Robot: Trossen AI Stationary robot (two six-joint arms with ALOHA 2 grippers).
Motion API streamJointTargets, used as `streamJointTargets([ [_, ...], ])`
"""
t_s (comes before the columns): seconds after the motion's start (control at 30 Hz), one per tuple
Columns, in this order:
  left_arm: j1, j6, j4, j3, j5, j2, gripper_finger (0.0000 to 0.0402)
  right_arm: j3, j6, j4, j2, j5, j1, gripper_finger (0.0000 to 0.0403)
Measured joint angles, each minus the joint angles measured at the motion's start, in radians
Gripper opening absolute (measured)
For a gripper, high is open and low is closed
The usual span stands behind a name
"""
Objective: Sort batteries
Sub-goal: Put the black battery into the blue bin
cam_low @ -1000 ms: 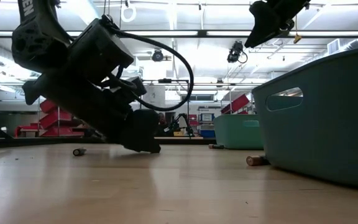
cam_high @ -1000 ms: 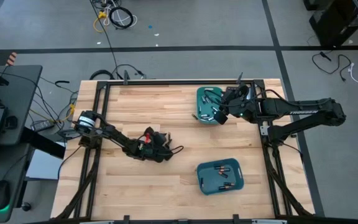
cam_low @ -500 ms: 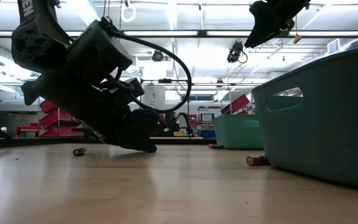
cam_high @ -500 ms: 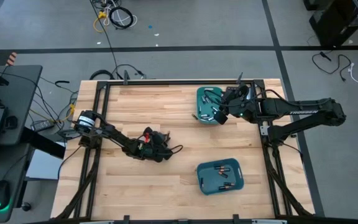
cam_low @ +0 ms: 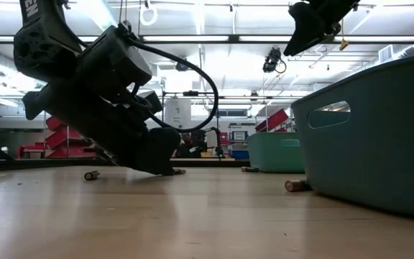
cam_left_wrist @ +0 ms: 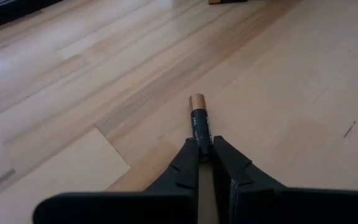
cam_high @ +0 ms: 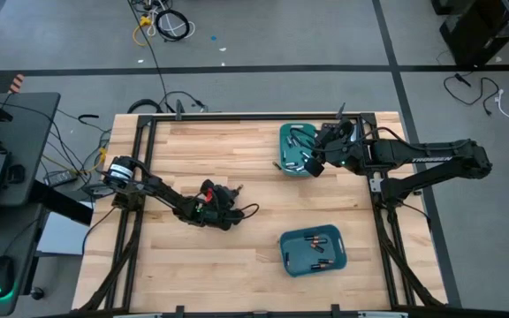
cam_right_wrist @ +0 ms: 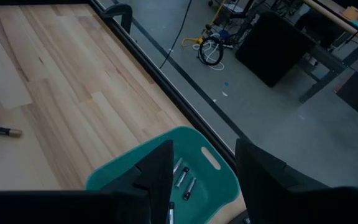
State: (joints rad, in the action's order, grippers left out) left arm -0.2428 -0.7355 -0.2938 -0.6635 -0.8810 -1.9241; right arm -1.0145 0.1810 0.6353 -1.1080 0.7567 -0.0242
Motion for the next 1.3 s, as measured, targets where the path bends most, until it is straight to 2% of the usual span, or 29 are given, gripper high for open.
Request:
streamJointTargets([
  [0.47, 0.001, 0.108, -0.137, 0.006, 0.002, -0.003, 0.0014, 0.000, 0.003, 0.015, 0.000, -0.004, 0.000, 0.0158],
  [0.67, -0.006, 0.129, -0.149, 0.006, 0.027, 0.026, 0.0014, 0.005, 0.002, 0.008, 0.000, -0.067, 0.000, 0.0158],
  [1.0, -0.008, 0.187, -0.206, 0.003, 0.014, 0.078, 0.0013, 0.129, -0.069, -0.106, 0.000, -0.147, 0.004, 0.0158],
  [1.1, -0.008, 0.278, -0.319, 0.003, 0.013, 0.081, 0.0013, 0.168, -0.123, -0.212, 0.000, -0.233, 0.010, 0.0158],
  [1.23, -0.011, 0.514, -0.553, 0.002, 0.047, 0.087, 0.0013, 0.231, -0.237, -0.410, 0.000, -0.445, 0.011, 0.0158],
  [1.3, -0.013, 0.665, -0.695, 0.002, 0.118, 0.090, 0.0013, 0.272, -0.302, -0.532, -0.003, -0.572, 0.011, 0.0158],
])
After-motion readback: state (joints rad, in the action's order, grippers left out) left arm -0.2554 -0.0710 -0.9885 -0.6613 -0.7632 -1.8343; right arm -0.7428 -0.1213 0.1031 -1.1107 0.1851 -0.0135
